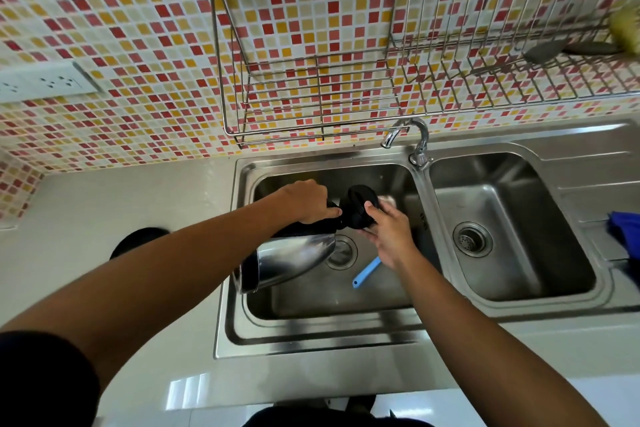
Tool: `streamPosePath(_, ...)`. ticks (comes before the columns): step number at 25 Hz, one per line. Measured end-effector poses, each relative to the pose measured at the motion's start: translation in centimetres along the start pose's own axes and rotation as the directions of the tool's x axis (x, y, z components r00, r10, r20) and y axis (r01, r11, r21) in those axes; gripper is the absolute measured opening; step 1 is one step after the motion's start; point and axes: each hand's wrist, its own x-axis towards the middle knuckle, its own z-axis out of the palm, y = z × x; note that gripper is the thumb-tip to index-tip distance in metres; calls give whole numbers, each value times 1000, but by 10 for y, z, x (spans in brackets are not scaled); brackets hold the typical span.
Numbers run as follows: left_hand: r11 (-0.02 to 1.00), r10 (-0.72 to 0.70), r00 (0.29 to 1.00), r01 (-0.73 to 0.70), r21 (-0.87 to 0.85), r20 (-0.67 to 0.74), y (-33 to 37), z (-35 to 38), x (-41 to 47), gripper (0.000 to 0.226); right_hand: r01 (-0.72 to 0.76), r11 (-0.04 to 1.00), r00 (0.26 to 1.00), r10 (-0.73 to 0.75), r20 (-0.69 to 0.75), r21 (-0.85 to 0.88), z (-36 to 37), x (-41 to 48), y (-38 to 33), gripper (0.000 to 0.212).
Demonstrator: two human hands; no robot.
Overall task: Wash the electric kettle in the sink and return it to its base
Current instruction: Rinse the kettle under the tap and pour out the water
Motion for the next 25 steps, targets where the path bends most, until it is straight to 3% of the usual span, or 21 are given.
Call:
streamPosePath(10,982,18,994,-39,187,111,42,-30,15,56,-32,972,987,68,-146,231,-13,-14,11,24)
streamPosePath(14,957,-19,987,-27,290,157,64,-39,18,61,-30,948,976,97,-197,316,-16,-19,25,38)
streamPosePath(18,949,-46,986,-7,315,158,78,-42,21,63,3,926,972,86,-219,378,-14,-26,25,41)
streamPosePath(23,932,-41,989,-14,362,145,90,-44,18,64,-6,914,963,114,-244,405,-10,-30,25,30)
streamPosePath(25,927,-21,990,-34,372,143,89,-43,17,63,-22,911,961,132,-241,413,-9,-30,28,36)
